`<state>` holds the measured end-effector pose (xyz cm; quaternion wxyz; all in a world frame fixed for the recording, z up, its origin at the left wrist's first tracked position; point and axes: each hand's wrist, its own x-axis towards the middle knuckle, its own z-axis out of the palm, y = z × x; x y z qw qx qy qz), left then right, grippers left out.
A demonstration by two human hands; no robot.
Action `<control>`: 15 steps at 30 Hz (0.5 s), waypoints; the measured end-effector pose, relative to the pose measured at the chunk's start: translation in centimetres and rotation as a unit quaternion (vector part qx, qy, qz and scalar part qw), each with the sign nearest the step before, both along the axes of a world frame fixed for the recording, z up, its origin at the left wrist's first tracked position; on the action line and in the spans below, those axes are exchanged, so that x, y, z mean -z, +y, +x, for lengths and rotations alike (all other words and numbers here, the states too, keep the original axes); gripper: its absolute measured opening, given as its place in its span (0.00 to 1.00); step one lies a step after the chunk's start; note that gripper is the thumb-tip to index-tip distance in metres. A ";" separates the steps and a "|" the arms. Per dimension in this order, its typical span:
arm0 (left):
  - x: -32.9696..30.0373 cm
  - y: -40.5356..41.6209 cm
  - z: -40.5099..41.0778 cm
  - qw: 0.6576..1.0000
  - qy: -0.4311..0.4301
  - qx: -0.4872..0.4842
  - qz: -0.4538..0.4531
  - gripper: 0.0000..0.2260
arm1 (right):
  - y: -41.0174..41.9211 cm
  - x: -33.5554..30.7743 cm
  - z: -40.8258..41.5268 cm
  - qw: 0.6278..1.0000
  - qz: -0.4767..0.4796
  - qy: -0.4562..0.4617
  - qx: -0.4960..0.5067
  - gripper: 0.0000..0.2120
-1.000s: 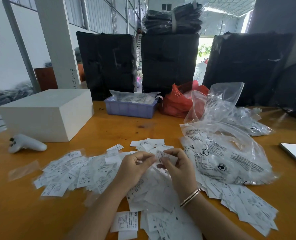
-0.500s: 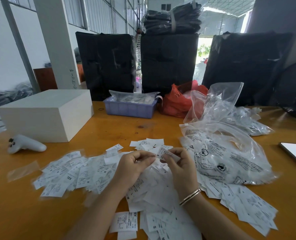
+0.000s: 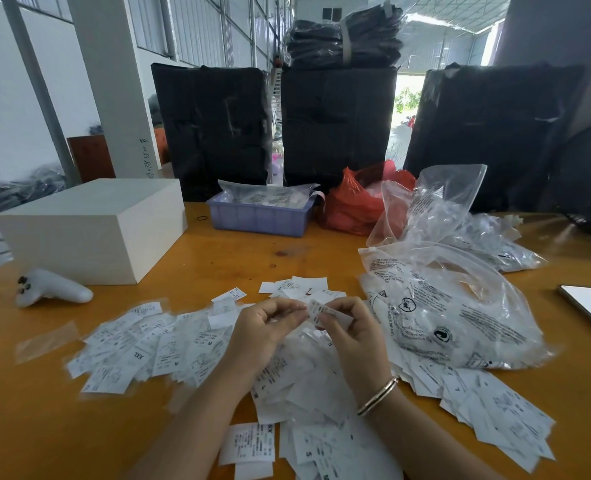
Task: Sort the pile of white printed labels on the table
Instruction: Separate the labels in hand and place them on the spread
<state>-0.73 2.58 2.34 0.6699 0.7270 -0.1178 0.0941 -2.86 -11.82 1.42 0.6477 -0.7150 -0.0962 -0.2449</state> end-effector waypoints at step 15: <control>-0.2 0.1 -0.1 0.998 -0.005 -0.009 0.062 0.01 | -0.1 -0.1 -0.4 1.000 -0.002 -0.006 -0.008 0.15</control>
